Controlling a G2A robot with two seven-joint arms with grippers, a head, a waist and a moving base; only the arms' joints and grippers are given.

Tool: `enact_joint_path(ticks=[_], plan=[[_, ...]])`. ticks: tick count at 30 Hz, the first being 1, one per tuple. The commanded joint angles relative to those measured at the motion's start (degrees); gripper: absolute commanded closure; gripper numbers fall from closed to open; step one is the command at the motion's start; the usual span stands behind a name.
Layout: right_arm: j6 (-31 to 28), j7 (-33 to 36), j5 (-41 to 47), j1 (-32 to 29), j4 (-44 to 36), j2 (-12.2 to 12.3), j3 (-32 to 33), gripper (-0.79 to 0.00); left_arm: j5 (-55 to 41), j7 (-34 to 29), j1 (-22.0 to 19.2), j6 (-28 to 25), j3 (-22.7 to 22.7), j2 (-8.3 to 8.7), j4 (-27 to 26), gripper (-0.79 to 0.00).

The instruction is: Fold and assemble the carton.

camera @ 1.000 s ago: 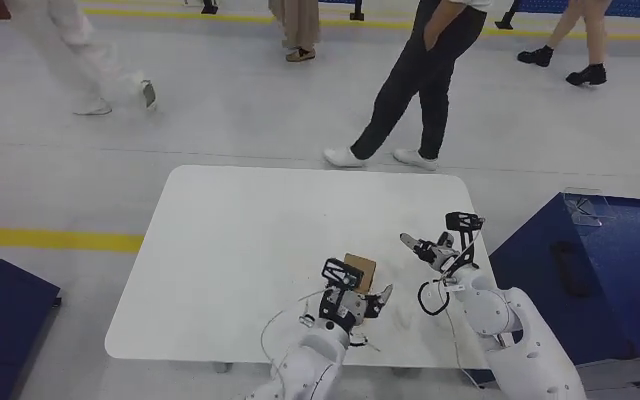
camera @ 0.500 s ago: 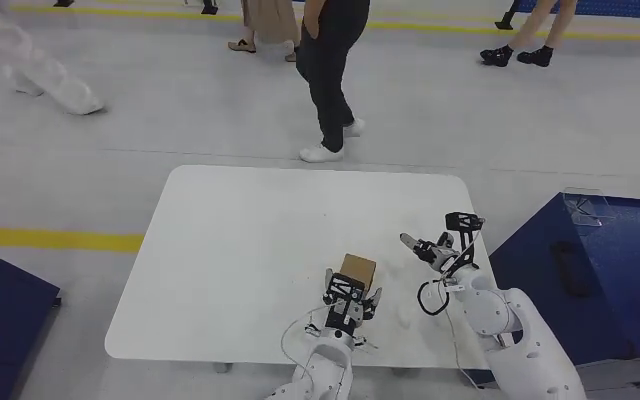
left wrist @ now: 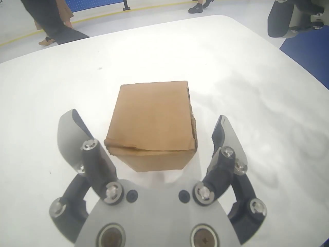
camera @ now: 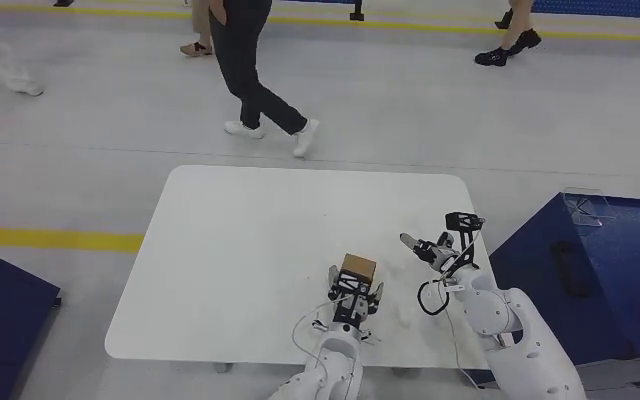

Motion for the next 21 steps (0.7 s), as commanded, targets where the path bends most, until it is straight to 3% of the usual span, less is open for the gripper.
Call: enact_joint_path(ticks=[1, 11, 15, 21], plan=[[0.0, 0.0, 0.0, 0.0, 0.0, 0.0, 0.0, -0.785, 0.11, 0.29, 0.07, 0.29, -0.15, -0.24, 0.23, -0.705], [0.0, 0.0, 0.0, 0.0, 0.0, 0.0, 0.0, -0.785, 0.77, 1.01, 0.95, 0.68, -1.28, -1.0, 0.72, -0.677], [0.0, 0.0, 0.0, 0.0, 0.0, 0.0, 0.0, -0.785, 1.71, 1.1, 1.36, 1.08, -1.56, -1.21, 0.56, -0.61], [0.0, 0.0, 0.0, 0.0, 0.0, 0.0, 0.0, -0.785, 3.04, 0.81, 1.96, 1.21, -2.0, -1.49, 0.04, -0.391]])
